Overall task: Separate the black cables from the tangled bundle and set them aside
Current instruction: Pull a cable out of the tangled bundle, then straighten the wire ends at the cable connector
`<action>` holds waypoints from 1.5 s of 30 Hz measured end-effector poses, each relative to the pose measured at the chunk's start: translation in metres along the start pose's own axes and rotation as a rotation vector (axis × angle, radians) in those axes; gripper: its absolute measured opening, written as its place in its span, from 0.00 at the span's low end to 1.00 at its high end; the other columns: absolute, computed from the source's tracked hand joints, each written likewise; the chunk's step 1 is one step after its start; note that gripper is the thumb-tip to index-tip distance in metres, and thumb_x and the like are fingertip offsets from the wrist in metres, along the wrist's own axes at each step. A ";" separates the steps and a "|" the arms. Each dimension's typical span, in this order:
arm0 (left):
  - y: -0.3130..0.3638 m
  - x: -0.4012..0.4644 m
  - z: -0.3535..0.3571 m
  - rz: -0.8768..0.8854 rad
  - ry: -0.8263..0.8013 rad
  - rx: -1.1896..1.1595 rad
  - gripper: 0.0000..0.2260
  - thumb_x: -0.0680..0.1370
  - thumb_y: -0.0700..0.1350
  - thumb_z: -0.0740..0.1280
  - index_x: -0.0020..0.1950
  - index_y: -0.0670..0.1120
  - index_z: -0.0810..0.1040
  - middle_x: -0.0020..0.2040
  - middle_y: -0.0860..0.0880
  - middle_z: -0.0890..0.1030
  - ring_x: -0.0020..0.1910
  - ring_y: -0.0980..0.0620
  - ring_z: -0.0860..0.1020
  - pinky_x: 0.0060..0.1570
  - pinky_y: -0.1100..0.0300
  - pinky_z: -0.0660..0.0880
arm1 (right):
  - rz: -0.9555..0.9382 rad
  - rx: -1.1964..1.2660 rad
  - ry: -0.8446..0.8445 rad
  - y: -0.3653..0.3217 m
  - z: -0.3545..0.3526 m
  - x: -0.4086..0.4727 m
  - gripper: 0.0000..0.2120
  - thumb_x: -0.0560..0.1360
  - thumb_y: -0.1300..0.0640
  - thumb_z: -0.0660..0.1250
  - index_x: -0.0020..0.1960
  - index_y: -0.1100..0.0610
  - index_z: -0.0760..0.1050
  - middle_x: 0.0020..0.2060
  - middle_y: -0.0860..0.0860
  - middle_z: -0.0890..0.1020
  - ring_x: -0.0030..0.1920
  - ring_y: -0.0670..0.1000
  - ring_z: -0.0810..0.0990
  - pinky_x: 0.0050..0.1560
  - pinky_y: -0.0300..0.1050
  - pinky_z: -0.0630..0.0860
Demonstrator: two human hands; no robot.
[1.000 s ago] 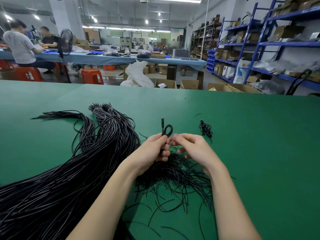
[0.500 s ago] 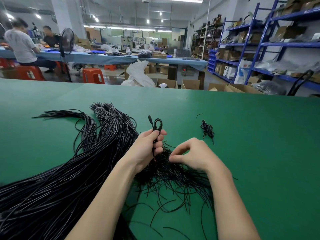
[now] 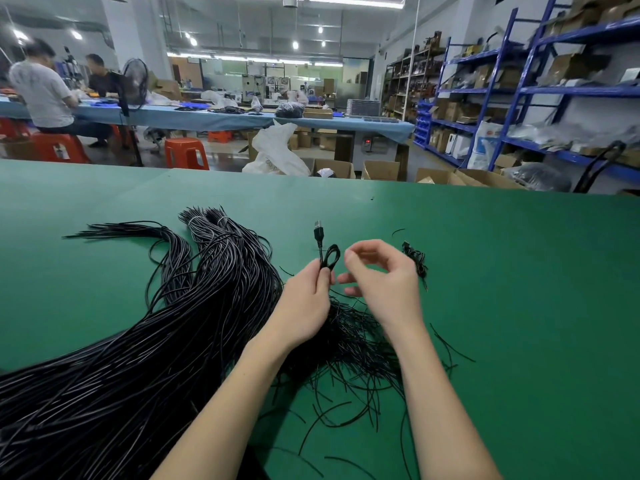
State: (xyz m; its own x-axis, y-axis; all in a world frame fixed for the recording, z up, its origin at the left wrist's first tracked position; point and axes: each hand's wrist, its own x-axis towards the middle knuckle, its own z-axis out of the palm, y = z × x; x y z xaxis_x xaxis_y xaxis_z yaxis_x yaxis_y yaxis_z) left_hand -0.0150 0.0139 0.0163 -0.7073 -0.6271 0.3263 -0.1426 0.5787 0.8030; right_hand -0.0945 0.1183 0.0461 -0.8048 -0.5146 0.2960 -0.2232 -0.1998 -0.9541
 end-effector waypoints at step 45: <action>0.005 -0.003 -0.004 0.319 -0.238 0.402 0.09 0.86 0.43 0.53 0.45 0.48 0.62 0.40 0.55 0.67 0.36 0.55 0.69 0.40 0.54 0.65 | 0.745 0.394 -0.148 0.019 -0.016 0.008 0.12 0.72 0.64 0.77 0.30 0.59 0.84 0.32 0.52 0.82 0.25 0.44 0.75 0.25 0.32 0.76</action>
State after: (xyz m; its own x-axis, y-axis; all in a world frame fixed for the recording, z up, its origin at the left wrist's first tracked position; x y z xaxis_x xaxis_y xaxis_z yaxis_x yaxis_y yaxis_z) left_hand -0.0108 0.0164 0.0216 -0.8888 -0.2804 0.3625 -0.1158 0.9027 0.4144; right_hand -0.1142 0.1235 0.0297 -0.5791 -0.7247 -0.3734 0.5654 -0.0270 -0.8244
